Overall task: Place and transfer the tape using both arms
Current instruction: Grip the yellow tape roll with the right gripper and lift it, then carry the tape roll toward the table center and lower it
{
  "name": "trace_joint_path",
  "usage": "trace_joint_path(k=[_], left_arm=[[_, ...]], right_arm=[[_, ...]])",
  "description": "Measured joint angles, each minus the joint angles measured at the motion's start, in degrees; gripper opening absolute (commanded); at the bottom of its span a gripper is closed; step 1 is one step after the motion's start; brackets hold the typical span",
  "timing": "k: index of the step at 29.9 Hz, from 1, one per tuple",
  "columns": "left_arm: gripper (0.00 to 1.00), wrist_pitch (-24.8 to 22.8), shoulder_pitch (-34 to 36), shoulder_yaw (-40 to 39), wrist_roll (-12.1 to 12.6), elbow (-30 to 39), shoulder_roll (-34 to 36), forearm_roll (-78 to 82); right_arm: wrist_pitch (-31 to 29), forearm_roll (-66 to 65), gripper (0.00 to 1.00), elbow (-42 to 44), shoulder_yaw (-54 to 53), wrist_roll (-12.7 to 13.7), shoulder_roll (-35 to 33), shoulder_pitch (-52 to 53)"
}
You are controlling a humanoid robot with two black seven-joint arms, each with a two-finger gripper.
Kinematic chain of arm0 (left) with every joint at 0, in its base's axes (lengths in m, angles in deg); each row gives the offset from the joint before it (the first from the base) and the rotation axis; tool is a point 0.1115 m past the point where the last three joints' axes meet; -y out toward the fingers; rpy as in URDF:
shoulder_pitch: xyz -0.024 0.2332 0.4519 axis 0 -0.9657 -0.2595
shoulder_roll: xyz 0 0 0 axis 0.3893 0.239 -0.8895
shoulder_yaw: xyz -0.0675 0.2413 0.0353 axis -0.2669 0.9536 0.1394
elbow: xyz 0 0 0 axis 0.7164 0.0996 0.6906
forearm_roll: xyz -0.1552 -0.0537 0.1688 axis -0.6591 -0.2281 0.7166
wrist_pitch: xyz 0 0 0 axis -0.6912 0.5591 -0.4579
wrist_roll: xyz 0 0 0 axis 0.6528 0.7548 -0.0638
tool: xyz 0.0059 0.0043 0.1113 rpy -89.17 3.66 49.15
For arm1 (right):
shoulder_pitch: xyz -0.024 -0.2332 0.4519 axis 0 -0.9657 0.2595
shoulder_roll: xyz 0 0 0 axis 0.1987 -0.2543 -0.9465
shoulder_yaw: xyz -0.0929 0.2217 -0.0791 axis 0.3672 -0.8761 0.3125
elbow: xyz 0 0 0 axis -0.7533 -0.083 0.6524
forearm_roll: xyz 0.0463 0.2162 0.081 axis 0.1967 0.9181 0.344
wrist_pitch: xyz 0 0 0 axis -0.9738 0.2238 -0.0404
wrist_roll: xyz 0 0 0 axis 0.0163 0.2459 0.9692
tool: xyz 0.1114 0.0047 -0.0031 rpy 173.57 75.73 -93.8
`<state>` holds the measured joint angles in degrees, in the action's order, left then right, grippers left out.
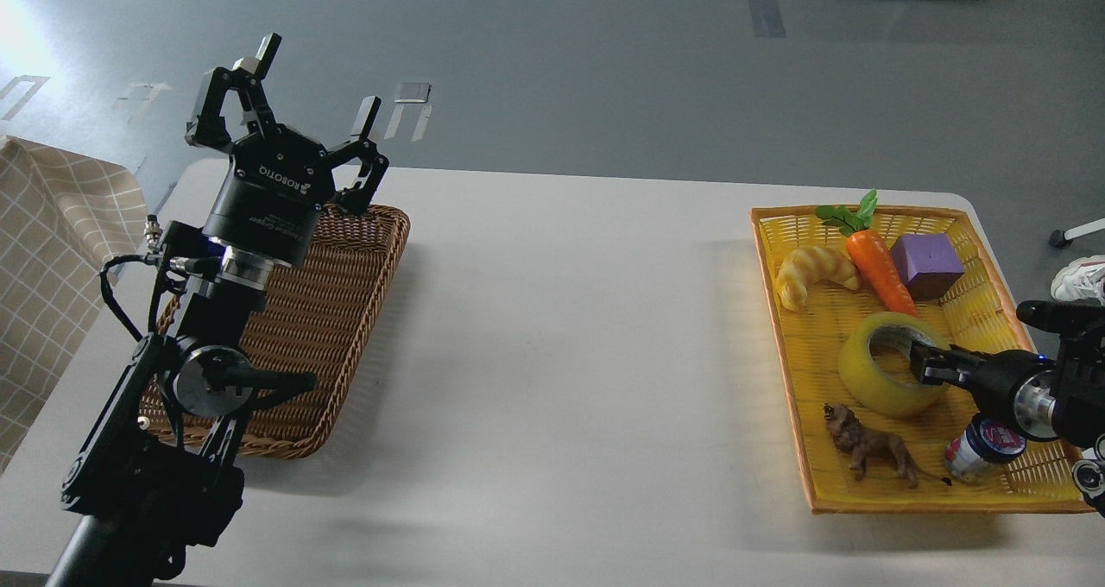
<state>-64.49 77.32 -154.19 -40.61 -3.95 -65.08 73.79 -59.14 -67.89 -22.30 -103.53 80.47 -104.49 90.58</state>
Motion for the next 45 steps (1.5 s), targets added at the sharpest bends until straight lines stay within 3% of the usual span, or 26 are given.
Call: trace_joint_path(k=[13,27,36,45], left_arm=[[0.98,0.00,-0.13,0.00,0.07,-0.09,0.00,-0.01],[0.98,0.00,-0.37,-0.01,0.03,-0.09,0.00,-0.01],[0.98,0.00,-0.48,0.26,0.03,-0.18,-0.25,0.26],[0.98,0.00,-0.89,0.10,0.08,-0.18,-0.16,0.45]], right_arm=[[-3.09,3.35,0.20,-0.61,-0.51,-0.09,-0.51,0.27],[-3.08,10.48,0.16,-3.16,-4.04,-0.19,-4.60,1.55],[-3.08,12.47,0.16,-3.40,-5.69,0.65,-5.68,15.97],[-3.08,11.85,0.16,-3.03,3.76,2.93,2.35,27.22]])
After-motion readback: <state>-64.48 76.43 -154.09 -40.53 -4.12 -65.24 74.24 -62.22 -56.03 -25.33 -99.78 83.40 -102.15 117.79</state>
